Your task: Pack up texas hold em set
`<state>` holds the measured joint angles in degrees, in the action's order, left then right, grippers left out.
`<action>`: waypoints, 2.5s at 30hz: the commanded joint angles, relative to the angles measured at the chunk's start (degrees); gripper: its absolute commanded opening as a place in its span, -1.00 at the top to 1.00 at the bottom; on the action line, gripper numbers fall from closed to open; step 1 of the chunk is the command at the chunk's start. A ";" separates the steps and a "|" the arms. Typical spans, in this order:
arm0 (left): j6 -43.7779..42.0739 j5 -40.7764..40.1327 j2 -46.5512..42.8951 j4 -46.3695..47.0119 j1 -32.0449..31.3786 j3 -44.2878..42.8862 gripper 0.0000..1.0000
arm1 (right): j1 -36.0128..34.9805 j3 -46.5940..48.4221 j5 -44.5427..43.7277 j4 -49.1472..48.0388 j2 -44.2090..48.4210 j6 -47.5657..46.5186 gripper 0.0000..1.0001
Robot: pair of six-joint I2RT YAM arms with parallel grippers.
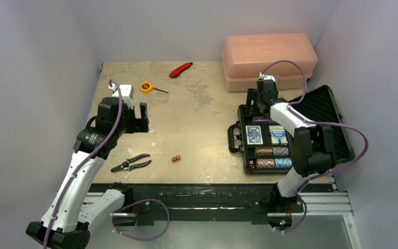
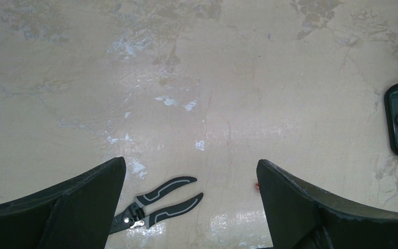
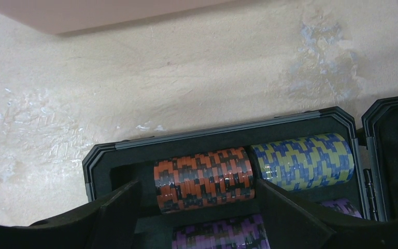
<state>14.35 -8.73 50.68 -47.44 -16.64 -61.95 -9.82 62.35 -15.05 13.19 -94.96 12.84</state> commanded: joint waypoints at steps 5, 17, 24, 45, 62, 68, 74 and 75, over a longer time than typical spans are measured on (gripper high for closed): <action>0.06 0.56 0.20 1.59 -0.23 -0.05 -0.95 | 0.34 2.80 -0.67 -1.22 2.70 0.17 -0.72; 0.02 0.59 0.21 1.57 -0.27 -0.10 -0.95 | -1.05 3.18 4.05 -0.64 5.91 0.58 -0.56; 0.01 0.80 -0.02 1.61 -0.23 -0.12 -0.95 | -4.74 5.63 3.04 1.81 3.42 0.31 -0.01; 0.05 0.98 -0.67 1.62 -0.23 -0.10 -0.95 | -7.14 8.84 -5.66 6.00 -5.68 2.54 0.89; 0.06 0.95 -0.31 1.57 -0.23 -0.11 -0.96 | -6.74 9.34 -19.44 8.19 -8.50 2.54 0.89; 0.02 0.90 -0.29 1.57 -0.23 -0.10 -0.96 | -6.59 9.93 -19.78 9.22 -8.86 2.14 0.89; 0.04 0.91 -0.24 1.56 -0.23 -0.10 -0.96 | -7.19 9.13 -14.97 7.90 -3.90 0.30 0.62; -0.02 0.88 -0.30 1.57 -0.23 -0.10 -0.95 | -7.53 9.10 -14.06 7.79 -2.91 0.33 0.56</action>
<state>14.35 -8.14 50.72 -47.42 -16.64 -61.95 -18.00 70.50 -26.46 20.01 -103.48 15.44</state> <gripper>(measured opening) 0.980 0.170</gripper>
